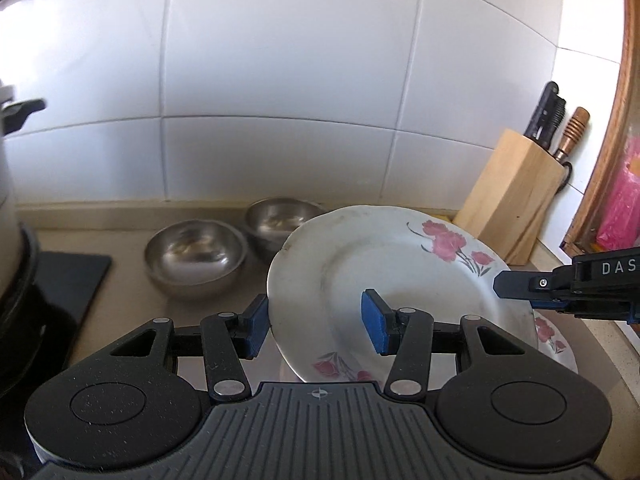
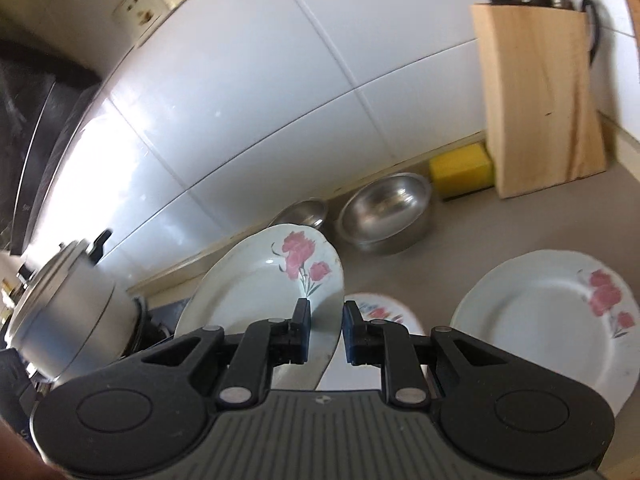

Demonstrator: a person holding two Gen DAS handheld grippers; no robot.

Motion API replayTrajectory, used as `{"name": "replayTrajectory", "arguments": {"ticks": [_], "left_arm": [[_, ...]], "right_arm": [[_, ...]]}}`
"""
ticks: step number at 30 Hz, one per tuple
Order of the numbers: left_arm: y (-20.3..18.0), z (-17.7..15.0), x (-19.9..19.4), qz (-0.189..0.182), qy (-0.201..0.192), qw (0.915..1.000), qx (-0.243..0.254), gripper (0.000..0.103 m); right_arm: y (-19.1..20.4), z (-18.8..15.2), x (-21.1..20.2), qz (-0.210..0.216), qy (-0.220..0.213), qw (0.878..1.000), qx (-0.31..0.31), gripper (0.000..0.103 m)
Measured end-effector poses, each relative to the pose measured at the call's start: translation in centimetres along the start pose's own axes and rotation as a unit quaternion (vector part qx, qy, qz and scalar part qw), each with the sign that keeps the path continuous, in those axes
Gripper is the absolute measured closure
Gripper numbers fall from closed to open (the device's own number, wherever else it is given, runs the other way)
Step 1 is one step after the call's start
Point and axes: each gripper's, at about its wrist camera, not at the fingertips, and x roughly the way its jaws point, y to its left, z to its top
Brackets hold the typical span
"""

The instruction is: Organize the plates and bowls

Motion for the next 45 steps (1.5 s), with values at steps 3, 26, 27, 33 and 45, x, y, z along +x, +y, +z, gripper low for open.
{"name": "replayTrajectory", "arguments": {"ticks": [3,26,27,33,45], "left_arm": [[-0.8,0.1,0.9,0.000,-0.002,0.9999,0.011,0.053],[-0.7,-2.4,5.2,0.033,0.034,0.9984,0.030,0.051],[-0.6,-2.6,5.3,0.034,0.036,0.9984,0.029,0.051],[-0.2,-3.1,5.6,0.032,0.045,0.9982,0.025,0.051],[-0.3,-4.1,6.0,0.027,0.049,0.9979,0.032,0.051]], "right_arm": [[-1.0,0.3,-0.1,-0.006,-0.007,1.000,0.006,0.100],[-3.6,-2.0,5.0,-0.033,0.047,0.998,0.028,0.097],[-3.6,-2.1,5.2,-0.034,0.049,0.998,0.028,0.097],[-3.5,-2.7,5.8,-0.043,0.058,0.997,0.029,0.097],[-3.7,-3.8,6.1,-0.059,0.062,0.996,0.033,0.096]]}}
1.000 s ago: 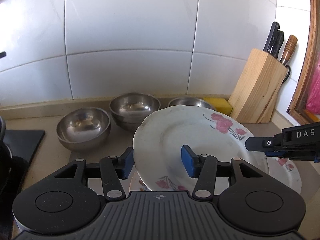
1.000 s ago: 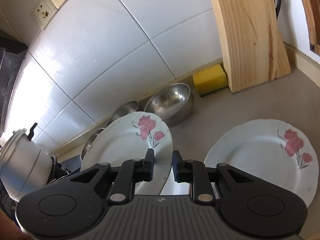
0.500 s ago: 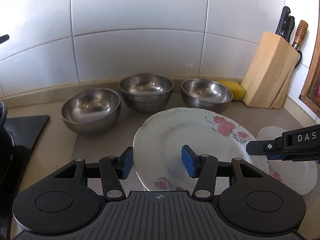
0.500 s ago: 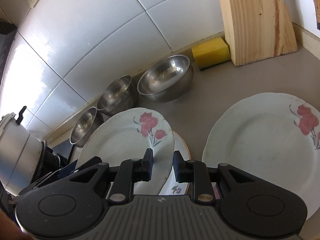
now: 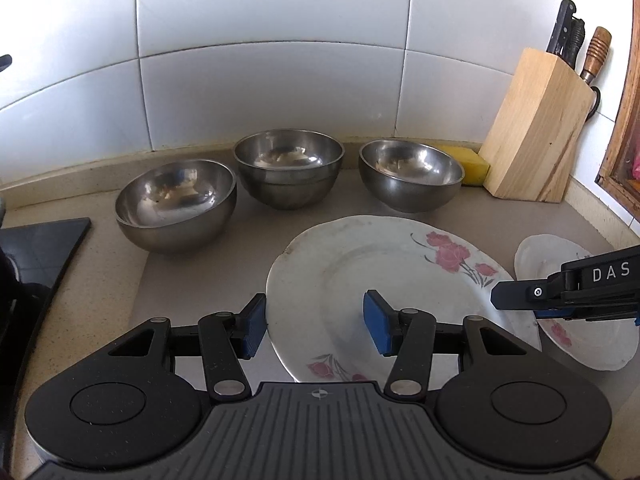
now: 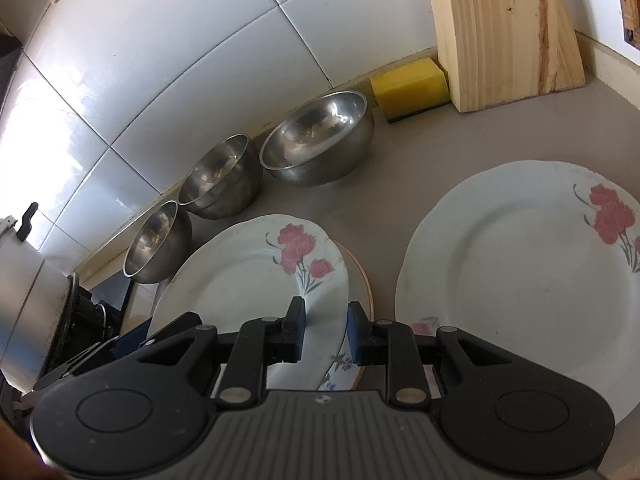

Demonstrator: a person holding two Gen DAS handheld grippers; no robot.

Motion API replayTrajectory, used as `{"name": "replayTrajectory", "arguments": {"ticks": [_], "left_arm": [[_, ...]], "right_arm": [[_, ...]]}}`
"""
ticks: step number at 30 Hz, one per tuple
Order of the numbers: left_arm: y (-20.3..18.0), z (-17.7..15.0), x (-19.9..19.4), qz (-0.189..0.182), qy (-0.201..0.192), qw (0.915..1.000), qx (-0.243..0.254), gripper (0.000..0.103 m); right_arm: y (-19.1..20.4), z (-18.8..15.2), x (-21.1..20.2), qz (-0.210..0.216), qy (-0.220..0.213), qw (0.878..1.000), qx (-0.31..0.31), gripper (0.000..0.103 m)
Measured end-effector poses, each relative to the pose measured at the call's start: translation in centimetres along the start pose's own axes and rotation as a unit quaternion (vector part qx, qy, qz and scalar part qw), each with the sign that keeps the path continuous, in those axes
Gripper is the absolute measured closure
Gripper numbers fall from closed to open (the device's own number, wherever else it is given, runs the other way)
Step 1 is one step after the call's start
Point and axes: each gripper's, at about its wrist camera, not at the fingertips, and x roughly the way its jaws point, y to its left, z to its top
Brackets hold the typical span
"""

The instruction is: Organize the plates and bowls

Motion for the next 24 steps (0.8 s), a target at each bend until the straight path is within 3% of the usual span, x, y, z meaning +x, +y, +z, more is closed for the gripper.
{"name": "replayTrajectory", "arguments": {"ticks": [13,24], "left_arm": [[0.3,-0.7,0.5,-0.006,0.012,0.9997,-0.018,0.050],[0.0,-1.1,0.3,-0.003,0.015,0.9999,-0.003,0.054]], "right_arm": [[0.7,-0.8,0.0,-0.017,-0.011,0.999,-0.032,0.096],[1.2,-1.5,-0.2,-0.033,-0.018,0.997,-0.061,0.093]]}}
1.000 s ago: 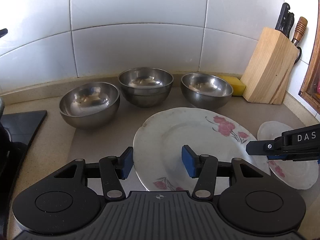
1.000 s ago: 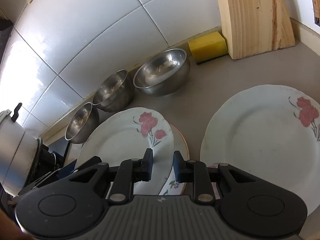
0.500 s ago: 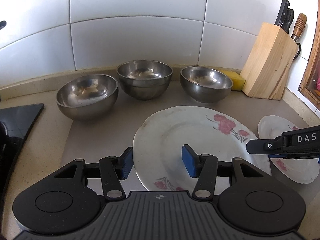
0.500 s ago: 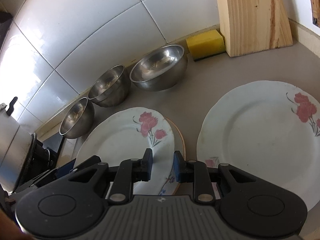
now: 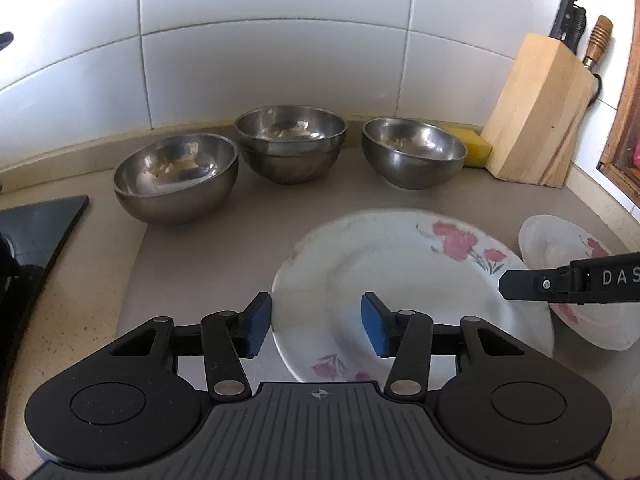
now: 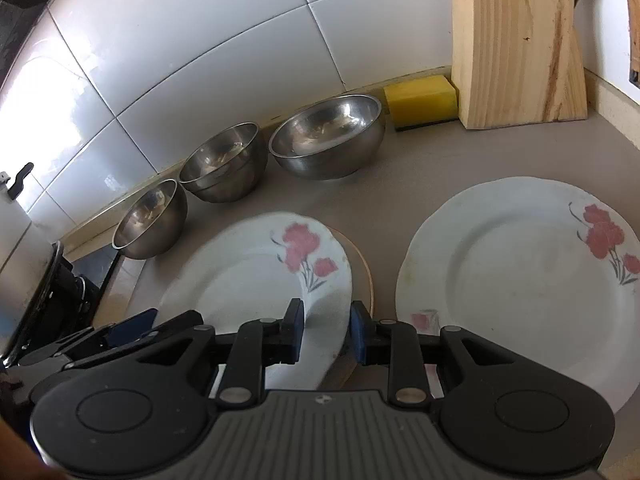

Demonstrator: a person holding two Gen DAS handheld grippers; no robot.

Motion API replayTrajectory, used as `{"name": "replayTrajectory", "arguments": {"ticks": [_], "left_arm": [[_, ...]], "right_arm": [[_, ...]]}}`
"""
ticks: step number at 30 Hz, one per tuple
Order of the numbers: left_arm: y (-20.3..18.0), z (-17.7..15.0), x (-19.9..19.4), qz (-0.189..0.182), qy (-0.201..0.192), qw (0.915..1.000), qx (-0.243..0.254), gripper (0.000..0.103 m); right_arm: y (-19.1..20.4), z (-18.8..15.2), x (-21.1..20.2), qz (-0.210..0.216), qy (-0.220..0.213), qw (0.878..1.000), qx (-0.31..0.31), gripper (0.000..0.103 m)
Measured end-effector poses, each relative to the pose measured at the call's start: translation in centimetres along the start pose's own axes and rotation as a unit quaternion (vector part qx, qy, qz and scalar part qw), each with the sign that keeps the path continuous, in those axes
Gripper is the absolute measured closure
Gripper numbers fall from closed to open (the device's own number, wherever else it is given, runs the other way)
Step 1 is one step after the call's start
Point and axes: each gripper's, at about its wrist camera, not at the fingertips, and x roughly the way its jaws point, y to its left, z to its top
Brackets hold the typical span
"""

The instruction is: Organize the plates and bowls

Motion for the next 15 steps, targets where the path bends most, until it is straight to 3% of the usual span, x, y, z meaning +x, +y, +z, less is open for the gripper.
{"name": "replayTrajectory", "arguments": {"ticks": [10,15], "left_arm": [[-0.9,0.2,-1.7,-0.014,-0.020,0.9994,0.023,0.053],[-1.3,-0.2,-2.4,-0.022,-0.015,0.9987,0.043,0.051]], "right_arm": [[0.7,-0.7,-1.9,-0.023,-0.020,0.999,-0.039,0.090],[0.7,-1.5,-3.1,-0.023,-0.017,0.999,-0.028,0.090]]}}
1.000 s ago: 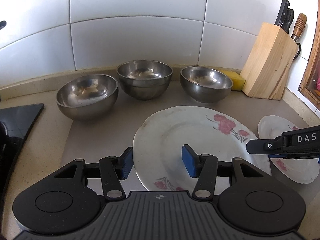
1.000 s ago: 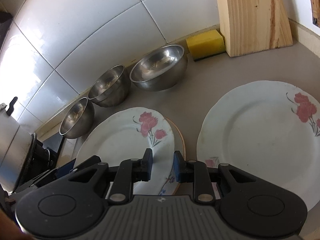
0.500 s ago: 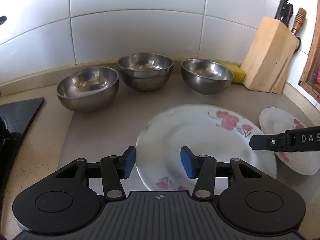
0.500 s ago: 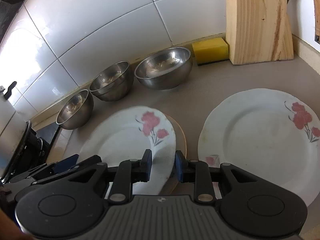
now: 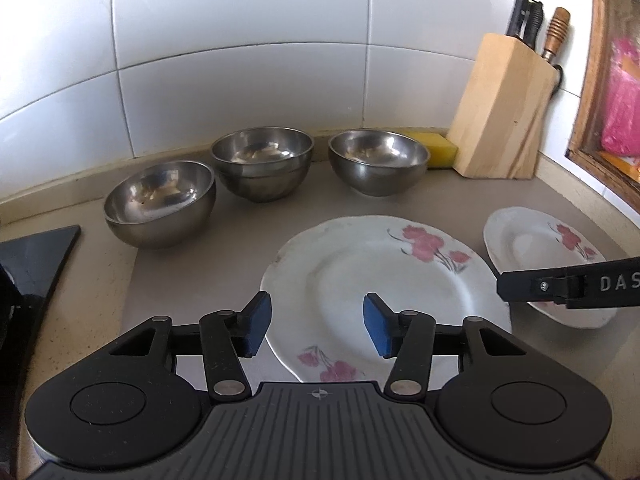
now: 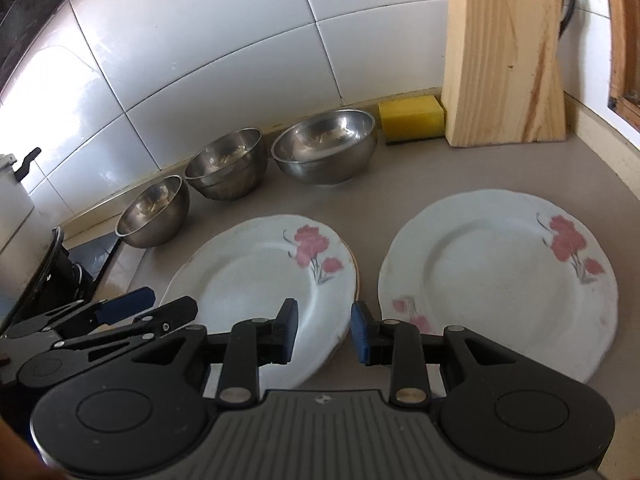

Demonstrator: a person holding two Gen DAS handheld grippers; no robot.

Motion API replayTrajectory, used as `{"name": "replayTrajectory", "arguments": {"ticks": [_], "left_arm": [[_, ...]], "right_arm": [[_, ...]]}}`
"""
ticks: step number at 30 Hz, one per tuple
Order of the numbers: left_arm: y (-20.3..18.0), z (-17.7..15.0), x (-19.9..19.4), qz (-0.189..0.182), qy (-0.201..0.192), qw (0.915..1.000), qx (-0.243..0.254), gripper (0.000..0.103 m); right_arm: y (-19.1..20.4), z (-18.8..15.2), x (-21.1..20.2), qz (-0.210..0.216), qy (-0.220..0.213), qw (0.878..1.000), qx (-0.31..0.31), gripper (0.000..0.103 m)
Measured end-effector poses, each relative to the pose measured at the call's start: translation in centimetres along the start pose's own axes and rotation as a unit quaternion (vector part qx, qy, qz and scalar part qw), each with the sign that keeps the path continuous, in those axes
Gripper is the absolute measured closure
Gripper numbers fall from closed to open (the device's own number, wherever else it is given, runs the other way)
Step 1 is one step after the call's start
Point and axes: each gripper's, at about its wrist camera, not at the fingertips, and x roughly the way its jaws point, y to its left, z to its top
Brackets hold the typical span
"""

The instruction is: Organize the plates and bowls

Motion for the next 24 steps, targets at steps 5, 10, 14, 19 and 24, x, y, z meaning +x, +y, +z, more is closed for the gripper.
{"name": "replayTrajectory", "arguments": {"ticks": [5,10,14,19,24], "left_arm": [[-0.8,-0.2,-1.1,-0.024,0.000,0.9993,0.028,0.045],[-2.4,-0.2,-1.7,-0.063,-0.003,0.9968,0.048,0.042],[-4.1,-0.6,-2.0,-0.087,0.003,0.9943,0.061,0.042],[-6.9,-1.3,-3.0,-0.112,0.016,0.9898,0.086,0.041],[-10.1,-2.3,-4.3,-0.119,0.027,0.9875,0.100,0.040]], "right_arm": [[-0.4,-0.9,-2.2,-0.011,-0.003,1.000,0.016,0.090],[-1.5,-2.0,-4.4,-0.041,-0.005,0.998,0.036,0.090],[-2.6,-3.2,-5.6,-0.060,-0.007,0.997,0.053,0.090],[-4.2,-4.0,-7.3,-0.067,-0.016,0.996,0.065,0.089],[-6.6,-4.2,-9.5,-0.066,-0.030,0.995,0.067,0.088]]}}
